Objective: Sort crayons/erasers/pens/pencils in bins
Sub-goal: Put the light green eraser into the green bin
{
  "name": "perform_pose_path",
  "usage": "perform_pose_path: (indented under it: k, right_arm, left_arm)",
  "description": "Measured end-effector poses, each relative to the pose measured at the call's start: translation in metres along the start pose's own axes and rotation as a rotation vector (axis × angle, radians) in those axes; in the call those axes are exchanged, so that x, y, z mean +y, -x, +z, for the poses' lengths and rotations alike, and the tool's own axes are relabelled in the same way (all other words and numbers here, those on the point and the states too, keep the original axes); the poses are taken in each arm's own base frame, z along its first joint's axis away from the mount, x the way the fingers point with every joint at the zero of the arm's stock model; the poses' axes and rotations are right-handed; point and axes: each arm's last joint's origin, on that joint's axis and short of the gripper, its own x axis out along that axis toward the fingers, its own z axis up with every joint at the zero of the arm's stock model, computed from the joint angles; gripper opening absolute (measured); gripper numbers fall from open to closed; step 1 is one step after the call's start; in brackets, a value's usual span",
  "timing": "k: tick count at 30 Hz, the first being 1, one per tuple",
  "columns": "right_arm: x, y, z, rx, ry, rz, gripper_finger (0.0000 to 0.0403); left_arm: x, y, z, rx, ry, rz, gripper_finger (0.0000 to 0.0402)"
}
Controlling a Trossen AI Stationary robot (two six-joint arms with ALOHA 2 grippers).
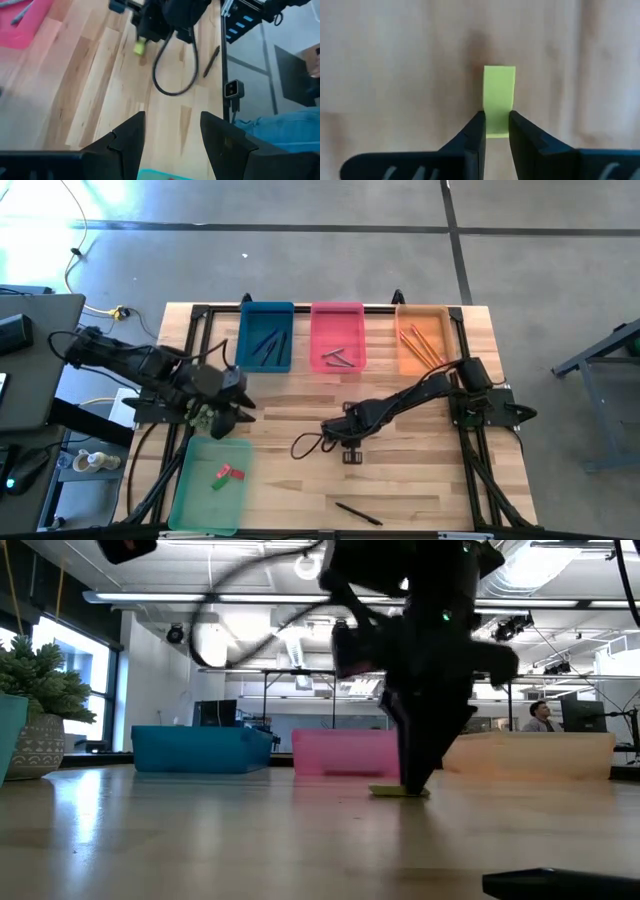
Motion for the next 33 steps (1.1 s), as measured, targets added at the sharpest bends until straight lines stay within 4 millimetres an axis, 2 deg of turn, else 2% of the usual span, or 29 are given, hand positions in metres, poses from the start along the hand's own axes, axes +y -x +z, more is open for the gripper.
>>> perform_pose_path:
  k: [6,9,15,19,22,26,33]
  right_arm:
    - [0.015,0.011,0.009,-0.048,0.008,0.027,0.0051]
    - [0.023,0.019,0.013,-0.078,-0.003,0.025,0.0051]
    - [0.041,0.040,0.026,-0.161,-0.035,0.016,0.0051]
    - [0.051,0.062,0.038,-0.251,-0.037,-0.024,0.0051]
    - [0.055,0.079,0.045,-0.303,-0.039,-0.054,0.0051]
    - [0.054,0.091,0.050,-0.334,-0.044,-0.103,0.0051]
    - [0.053,0.102,0.056,-0.388,-0.038,-0.155,0.0051]
  left_arm:
    - [-0.014,-0.002,-0.013,0.005,-0.019,0.050,0.0177]
    - [-0.015,-0.010,-0.026,0.014,0.001,0.063,0.0177]
    - [-0.006,-0.041,-0.055,0.011,0.124,0.054,0.0177]
    - [-0.002,-0.061,-0.063,-0.060,0.289,0.006,0.0177]
    - [0.001,-0.074,-0.065,-0.126,0.409,-0.034,0.0177]
    - [0.004,-0.085,-0.064,-0.204,0.531,-0.072,0.0177]
    - [0.001,-0.109,-0.051,-0.279,0.582,-0.108,0.0177]
